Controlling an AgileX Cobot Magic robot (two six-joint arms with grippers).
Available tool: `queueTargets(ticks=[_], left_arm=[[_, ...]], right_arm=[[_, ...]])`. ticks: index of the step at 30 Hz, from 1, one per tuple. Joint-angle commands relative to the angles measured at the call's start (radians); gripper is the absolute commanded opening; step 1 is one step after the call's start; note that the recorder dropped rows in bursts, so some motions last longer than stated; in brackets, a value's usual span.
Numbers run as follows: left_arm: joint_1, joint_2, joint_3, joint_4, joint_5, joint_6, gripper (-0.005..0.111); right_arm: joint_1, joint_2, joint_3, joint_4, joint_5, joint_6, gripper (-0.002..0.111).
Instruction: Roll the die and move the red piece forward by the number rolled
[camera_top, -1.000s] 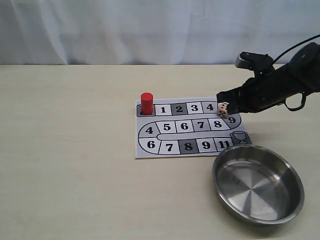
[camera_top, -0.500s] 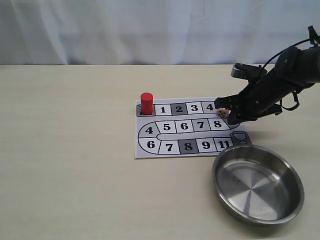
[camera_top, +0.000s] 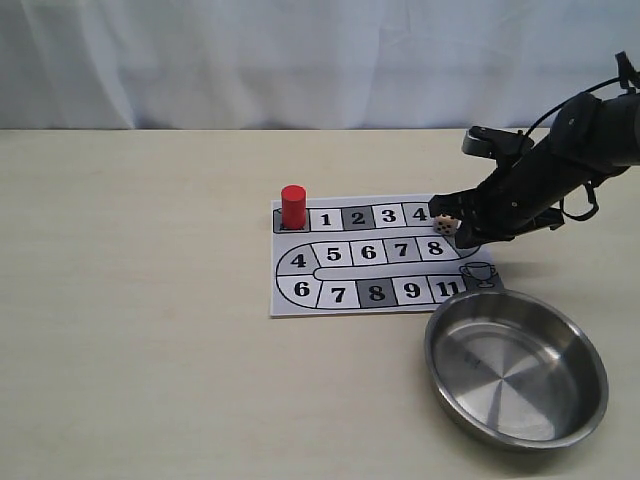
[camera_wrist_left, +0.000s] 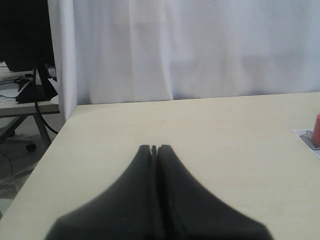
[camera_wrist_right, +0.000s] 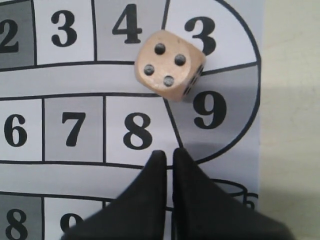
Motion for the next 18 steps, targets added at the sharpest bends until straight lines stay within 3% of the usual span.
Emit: queueTargets(ticks=[1, 18], left_arm=[[-0.002, 0.005, -0.006, -0.007, -0.005, -0.004, 0.0], [-0.002, 0.005, -0.006, -0.007, -0.005, -0.004, 0.0]], right_arm=[[-0.001, -0.001, -0.006, -0.011, -0.011, -0.004, 0.004], [0.027, -0.131, -0.006, -0.009, 0.071, -0.103, 0.004]])
